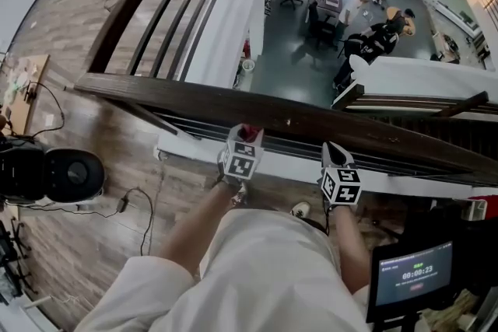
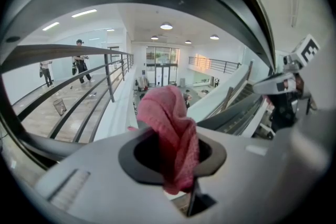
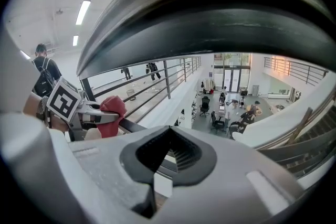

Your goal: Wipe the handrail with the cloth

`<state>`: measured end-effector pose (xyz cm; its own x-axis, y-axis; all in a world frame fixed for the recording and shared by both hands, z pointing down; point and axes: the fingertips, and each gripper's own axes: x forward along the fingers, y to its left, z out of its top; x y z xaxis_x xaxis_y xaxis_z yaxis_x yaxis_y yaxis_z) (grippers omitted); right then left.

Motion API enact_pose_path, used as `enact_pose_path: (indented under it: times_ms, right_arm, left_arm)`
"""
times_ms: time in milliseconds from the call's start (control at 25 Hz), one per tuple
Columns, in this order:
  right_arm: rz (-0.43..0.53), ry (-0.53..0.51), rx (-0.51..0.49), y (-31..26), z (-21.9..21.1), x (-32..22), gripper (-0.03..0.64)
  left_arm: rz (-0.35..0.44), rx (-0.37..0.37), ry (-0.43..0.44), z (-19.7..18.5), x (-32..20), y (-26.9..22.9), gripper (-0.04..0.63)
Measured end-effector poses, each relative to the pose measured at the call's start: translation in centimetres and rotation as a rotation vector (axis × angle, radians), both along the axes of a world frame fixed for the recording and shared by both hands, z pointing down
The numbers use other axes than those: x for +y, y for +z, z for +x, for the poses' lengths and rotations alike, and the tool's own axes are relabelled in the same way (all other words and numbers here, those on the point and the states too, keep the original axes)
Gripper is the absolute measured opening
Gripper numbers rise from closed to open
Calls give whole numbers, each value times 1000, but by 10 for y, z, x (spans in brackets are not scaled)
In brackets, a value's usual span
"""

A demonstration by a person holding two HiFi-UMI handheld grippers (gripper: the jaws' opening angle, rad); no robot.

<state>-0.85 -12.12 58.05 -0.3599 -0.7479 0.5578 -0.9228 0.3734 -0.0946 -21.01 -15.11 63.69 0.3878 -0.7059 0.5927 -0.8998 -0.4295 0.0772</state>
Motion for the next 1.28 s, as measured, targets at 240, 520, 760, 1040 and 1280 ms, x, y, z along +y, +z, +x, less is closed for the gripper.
enact_pose_path:
  times_ms: [240,520,760,1040,1280]
  right_arm:
    - [-3,-2,1,3,-16,-3,3]
    - [-9,6,8,7,-36,-10,3]
    - [-15,11,9,10,-61,-13,3]
    - [-16,9,7,5,-77,-17,3]
    - [-21,10,10,2,-91,-19,3]
  left_arm:
    - [9,8,-18,-20,-2,5,94]
    - [-8,8,-40,-57,-4,1,94]
    - [-12,6,-52,-97,-5,-1,94]
    - [-17,12,-72,-128,-6,-8,94]
    - [-27,20,-144,-176,-10,-12,94]
